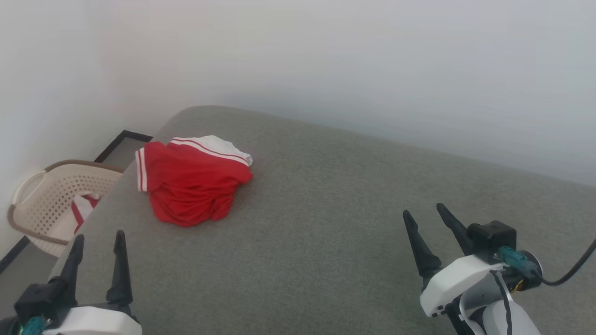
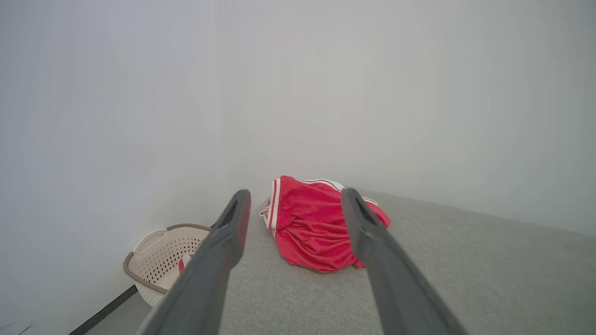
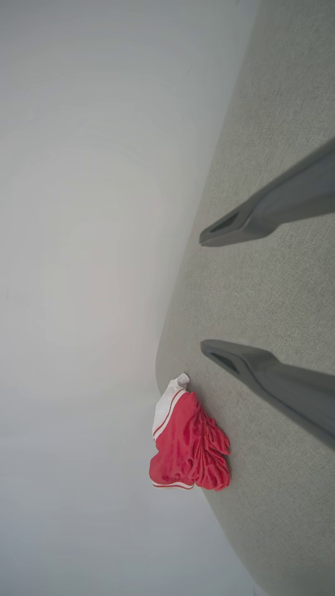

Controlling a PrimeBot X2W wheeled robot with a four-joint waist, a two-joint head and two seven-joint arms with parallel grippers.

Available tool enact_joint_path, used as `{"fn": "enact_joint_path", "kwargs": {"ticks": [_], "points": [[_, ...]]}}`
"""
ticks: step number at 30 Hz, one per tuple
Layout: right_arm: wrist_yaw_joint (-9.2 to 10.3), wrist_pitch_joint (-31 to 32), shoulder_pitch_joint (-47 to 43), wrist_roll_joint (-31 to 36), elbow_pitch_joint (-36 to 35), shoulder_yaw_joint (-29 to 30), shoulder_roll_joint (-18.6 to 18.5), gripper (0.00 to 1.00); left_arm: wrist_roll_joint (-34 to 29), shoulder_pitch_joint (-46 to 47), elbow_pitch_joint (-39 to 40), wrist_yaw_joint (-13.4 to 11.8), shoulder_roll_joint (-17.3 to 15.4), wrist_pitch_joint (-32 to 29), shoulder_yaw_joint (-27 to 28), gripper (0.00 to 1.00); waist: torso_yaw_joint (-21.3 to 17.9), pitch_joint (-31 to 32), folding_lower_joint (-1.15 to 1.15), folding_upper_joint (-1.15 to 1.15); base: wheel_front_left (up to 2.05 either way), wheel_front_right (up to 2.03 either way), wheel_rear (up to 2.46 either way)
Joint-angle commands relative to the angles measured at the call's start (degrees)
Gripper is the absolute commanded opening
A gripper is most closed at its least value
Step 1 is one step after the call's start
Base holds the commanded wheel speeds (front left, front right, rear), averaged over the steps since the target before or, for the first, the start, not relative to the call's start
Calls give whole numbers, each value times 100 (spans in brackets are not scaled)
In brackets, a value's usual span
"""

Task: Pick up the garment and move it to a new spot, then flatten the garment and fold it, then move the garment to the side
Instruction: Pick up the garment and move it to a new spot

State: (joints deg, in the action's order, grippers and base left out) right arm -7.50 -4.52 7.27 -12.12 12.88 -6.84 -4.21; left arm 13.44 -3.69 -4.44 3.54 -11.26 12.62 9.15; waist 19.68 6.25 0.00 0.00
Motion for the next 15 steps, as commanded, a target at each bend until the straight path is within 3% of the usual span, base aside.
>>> {"fn": "enact_joint_path", "kwargs": {"ticks": [1, 7, 15], "points": [[2, -26, 10, -27, 6, 9, -21, 100, 42, -61, 41, -6, 26, -33, -13, 100, 26, -5, 0, 0, 0, 0, 0], [2, 26, 85, 2, -58, 53, -66, 100, 273, 205, 58, 40, -12, -171, 37, 100, -66, -150, 0, 0, 0, 0, 0], [2, 195, 308, 124, -377, 241, -232, 100, 611, 1238, -361, 216, -391, -513, -16, 100, -452, -772, 0, 0, 0, 0, 0]]}}
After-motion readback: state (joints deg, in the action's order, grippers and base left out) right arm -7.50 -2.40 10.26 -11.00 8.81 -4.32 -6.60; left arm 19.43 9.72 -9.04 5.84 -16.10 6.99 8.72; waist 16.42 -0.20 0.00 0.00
